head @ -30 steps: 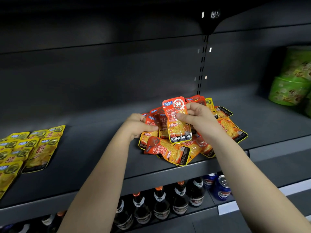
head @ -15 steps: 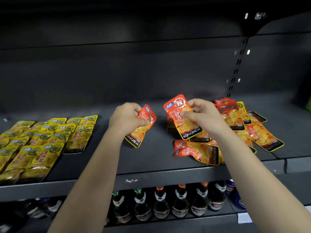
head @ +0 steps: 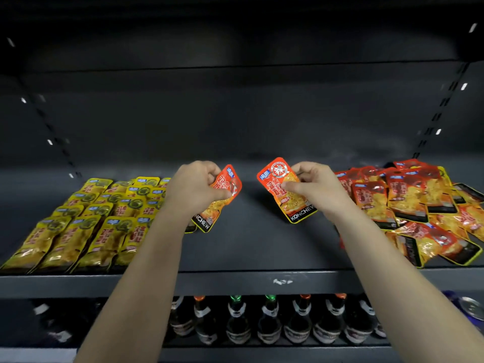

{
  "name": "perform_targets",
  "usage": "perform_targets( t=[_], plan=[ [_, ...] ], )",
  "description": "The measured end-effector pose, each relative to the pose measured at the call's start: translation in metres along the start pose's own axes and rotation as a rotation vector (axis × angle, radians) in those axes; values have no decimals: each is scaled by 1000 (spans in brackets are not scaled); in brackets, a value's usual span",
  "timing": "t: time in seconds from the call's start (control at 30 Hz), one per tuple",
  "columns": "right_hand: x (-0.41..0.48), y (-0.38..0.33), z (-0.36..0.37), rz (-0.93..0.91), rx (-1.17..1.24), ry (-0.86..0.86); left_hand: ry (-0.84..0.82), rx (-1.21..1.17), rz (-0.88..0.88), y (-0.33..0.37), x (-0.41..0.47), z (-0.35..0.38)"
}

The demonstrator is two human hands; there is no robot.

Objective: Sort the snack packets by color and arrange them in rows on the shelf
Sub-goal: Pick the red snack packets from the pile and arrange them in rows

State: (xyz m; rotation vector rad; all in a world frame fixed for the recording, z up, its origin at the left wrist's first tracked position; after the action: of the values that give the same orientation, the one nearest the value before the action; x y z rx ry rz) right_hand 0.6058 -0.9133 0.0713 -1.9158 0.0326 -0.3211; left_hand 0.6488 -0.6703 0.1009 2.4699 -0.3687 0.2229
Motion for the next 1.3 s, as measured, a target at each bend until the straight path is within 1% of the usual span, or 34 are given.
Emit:
perform_targets(
  t=[0.2, 0.43, 0.6, 0.67, 0.8, 0.9, 1.1, 1.2, 1.3],
  plan=[
    [16, -6, 31, 32, -62, 22, -5, 0, -1, -35, 10, -21],
    [47, 5, 65, 154, -96, 120, -17, -10, 32, -63, 25, -38],
    [66, 29, 89, 275, -4, 140, -46, -31, 39, -76, 33, -39],
    [69, 37, 95, 312, -4, 150, -53, -31, 49, -78, 35, -37],
    [73, 47, 100, 340, -109, 194, -66, -2, 56, -82, 38, -34],
    [74, 46, 99, 314, -200, 227, -69, 10, 57, -82, 39, -32],
    [75, 45, 101, 267, -388, 225, -67, 49, 59, -80, 40, -29],
    [74, 45, 102, 273, -465, 217, -47, 88, 64, -79, 39, -31],
    [73, 43, 102, 288, -519, 214, -40, 69, 58, -81, 38, -33]
  ],
)
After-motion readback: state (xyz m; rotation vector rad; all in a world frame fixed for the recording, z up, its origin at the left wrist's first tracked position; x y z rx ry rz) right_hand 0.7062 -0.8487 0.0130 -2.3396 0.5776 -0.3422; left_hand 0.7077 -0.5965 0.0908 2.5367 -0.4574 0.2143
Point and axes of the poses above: each hand's wrist, its own x-axis towards the middle knuckle, its own z-axis out of the palm, y = z × x, the point moved 9 cm from there along x, towards the middle knuckle, and after that the axes turned 1 degree about -z, right-handed, at the moved point
